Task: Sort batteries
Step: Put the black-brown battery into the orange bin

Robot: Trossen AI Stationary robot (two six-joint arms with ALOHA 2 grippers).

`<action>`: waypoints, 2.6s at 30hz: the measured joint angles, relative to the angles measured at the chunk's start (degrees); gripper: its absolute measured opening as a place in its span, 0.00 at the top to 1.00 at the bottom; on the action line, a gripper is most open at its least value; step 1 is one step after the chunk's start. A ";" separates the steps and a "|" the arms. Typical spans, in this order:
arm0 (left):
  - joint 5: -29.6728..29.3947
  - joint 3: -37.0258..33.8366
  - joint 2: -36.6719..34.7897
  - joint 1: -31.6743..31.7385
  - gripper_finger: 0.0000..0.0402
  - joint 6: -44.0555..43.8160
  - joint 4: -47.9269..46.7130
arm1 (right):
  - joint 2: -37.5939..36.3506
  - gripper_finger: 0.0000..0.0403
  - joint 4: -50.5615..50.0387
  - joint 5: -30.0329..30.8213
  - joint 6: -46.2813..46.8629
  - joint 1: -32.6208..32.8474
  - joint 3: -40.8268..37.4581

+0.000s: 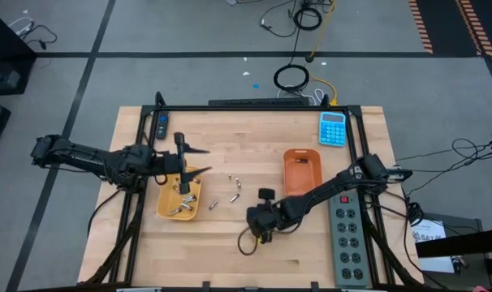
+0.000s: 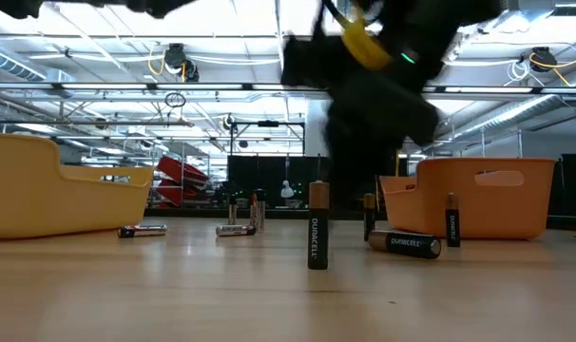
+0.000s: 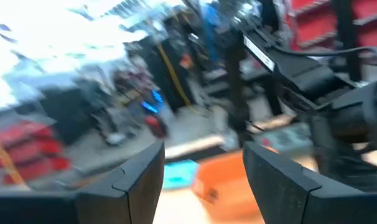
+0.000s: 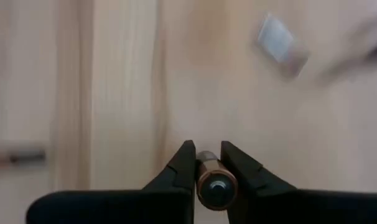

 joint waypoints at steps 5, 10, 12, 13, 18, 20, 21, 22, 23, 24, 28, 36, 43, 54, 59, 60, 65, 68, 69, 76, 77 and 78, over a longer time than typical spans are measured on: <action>-6.64 0.03 0.01 1.57 0.43 5.37 4.28 | -5.98 0.93 6.18 -0.94 -11.53 -5.23 -2.54; -11.00 0.03 0.73 4.97 0.43 6.43 2.54 | -12.57 0.93 23.77 -3.39 -17.10 -13.74 -15.59; -11.23 0.03 0.74 6.86 0.43 7.68 3.18 | -14.79 0.93 28.55 -3.53 -18.55 -16.23 -18.90; -11.08 0.03 0.74 7.75 0.43 8.33 3.87 | -15.73 0.93 29.86 -4.09 -19.67 -17.06 -19.93; -6.34 0.03 0.74 11.85 0.43 11.33 8.94 | -19.65 0.93 31.69 -11.56 -22.85 -21.03 -22.20; -4.85 0.03 0.74 12.96 0.43 12.80 9.98 | -20.79 0.93 31.99 -14.02 -24.13 -21.89 -23.08; -4.41 0.03 0.74 13.45 0.43 13.31 10.41 | -21.74 0.93 32.30 -14.29 -24.68 -21.89 -23.80; -4.22 0.03 0.76 14.00 0.43 13.76 10.57 | -22.89 0.93 32.63 -14.06 -25.15 -21.59 -24.81; -4.14 0.03 0.76 14.62 0.43 14.34 10.88 | -24.34 0.93 33.31 -13.08 -25.30 -21.36 -26.12; -4.14 0.03 0.76 15.25 0.43 14.93 11.18 | -25.97 0.93 34.67 -11.87 -25.31 -21.14 -27.77; -4.12 0.03 0.76 18.39 0.43 15.27 11.96 | -33.54 0.93 37.05 -5.84 -23.40 -19.54 -34.41; -0.99 0.03 1.40 25.73 0.43 14.17 16.38 | -45.77 0.93 26.27 7.38 -17.84 -16.87 -37.53; 4.52 0.01 9.89 31.75 0.43 2.62 15.94 | -48.56 0.93 16.80 7.79 -12.94 -18.60 -37.51; 9.67 -0.02 24.01 36.88 0.43 -2.74 19.49 | -48.57 0.93 12.40 4.76 -8.22 -21.47 -37.51; 13.52 -0.02 23.10 38.71 0.43 -3.39 20.23 | -50.61 0.93 11.59 4.82 -5.22 -19.79 -37.49; 13.52 -0.02 23.08 38.77 0.43 -3.42 20.65 | -51.36 0.93 10.83 4.81 -4.55 -19.09 -37.41; 13.72 -0.02 23.08 38.71 0.43 -4.90 20.73 | -54.92 0.93 4.77 4.90 0.62 -15.90 -37.40; 13.74 -0.02 23.10 37.96 0.43 -5.95 20.38 | -56.27 0.93 0.71 4.57 5.22 -14.70 -37.40; 13.76 -0.02 23.10 37.69 0.43 -6.33 20.52 | -56.43 0.93 -1.07 3.93 7.44 -14.52 -37.40; 13.94 -0.02 23.10 36.17 0.43 -7.42 20.54 | -55.14 0.79 -12.57 3.61 23.78 -12.10 -37.40; 13.98 -0.02 23.10 36.14 0.43 -7.44 20.52 | -54.87 0.74 -12.67 3.58 24.84 -11.69 -37.40; 14.02 -0.02 23.10 36.13 0.43 -7.42 20.51 | -54.60 0.70 -12.64 3.57 25.58 -11.36 -37.40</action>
